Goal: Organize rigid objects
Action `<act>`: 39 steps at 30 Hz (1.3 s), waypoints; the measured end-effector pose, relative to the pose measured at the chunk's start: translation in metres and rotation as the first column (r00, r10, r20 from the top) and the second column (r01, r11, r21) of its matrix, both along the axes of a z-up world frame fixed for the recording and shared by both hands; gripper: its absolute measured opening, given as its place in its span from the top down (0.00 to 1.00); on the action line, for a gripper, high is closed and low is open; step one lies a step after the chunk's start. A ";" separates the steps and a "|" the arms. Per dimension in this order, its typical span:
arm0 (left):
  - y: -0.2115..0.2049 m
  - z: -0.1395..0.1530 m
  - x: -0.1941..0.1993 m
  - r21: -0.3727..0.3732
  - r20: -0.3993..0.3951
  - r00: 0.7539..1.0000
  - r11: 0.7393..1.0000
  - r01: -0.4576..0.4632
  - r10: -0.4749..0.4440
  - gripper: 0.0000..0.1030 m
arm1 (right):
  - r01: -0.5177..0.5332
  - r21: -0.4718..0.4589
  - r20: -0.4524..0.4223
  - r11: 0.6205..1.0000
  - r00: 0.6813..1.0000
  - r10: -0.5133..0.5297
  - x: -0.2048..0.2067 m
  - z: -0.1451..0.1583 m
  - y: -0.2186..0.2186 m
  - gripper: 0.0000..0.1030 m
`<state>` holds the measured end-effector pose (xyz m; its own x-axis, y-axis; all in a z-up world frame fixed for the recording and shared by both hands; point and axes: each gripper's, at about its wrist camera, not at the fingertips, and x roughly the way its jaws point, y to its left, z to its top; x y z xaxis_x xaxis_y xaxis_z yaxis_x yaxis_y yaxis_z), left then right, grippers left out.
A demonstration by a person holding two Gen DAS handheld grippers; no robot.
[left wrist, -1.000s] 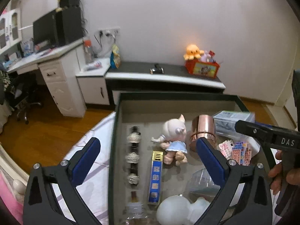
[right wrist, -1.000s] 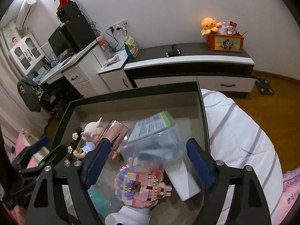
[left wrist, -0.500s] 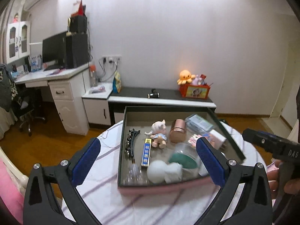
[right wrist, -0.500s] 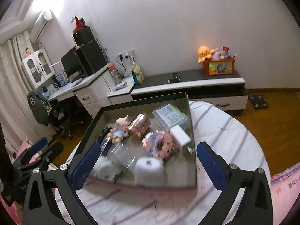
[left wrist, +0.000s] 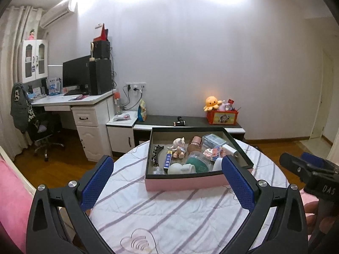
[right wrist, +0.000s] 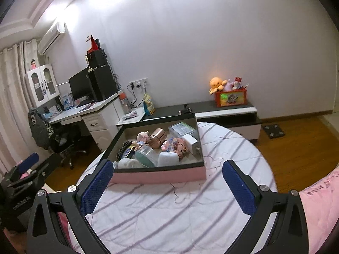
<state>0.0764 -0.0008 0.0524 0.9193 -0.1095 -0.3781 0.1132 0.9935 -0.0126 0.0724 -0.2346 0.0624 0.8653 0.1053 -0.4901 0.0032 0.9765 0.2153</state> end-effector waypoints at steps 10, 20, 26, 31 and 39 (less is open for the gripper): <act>0.007 -0.003 -0.045 -0.048 -0.005 0.999 0.998 -0.032 0.031 0.00 | 0.045 -0.118 0.035 0.992 0.999 -0.041 -0.049 0.004 0.020 0.00; 0.009 0.006 -0.072 -0.046 0.030 0.999 0.998 -0.038 0.039 0.00 | 0.039 -0.155 0.065 0.987 0.997 -0.029 -0.072 0.013 0.033 0.00; 0.009 0.008 -0.076 -0.049 0.033 0.999 0.998 -0.034 0.036 0.00 | 0.035 -0.158 0.071 0.987 0.997 -0.024 -0.074 0.016 0.037 0.00; 0.004 0.008 -0.077 -0.048 0.027 0.999 0.999 -0.025 0.027 0.00 | 0.038 -0.157 0.068 0.987 0.997 -0.028 -0.075 0.017 0.038 0.00; 0.003 0.008 -0.076 -0.059 0.009 1.000 0.998 -0.025 0.025 0.00 | 0.049 -0.151 0.068 0.987 0.997 -0.039 -0.079 0.019 0.037 0.00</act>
<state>0.0003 0.0025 0.0601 0.9257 -0.1083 -0.3625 0.0888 0.9936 -0.0700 -0.0063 -0.1980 0.0809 0.8977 -0.0049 -0.4406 0.0375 0.9972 0.0654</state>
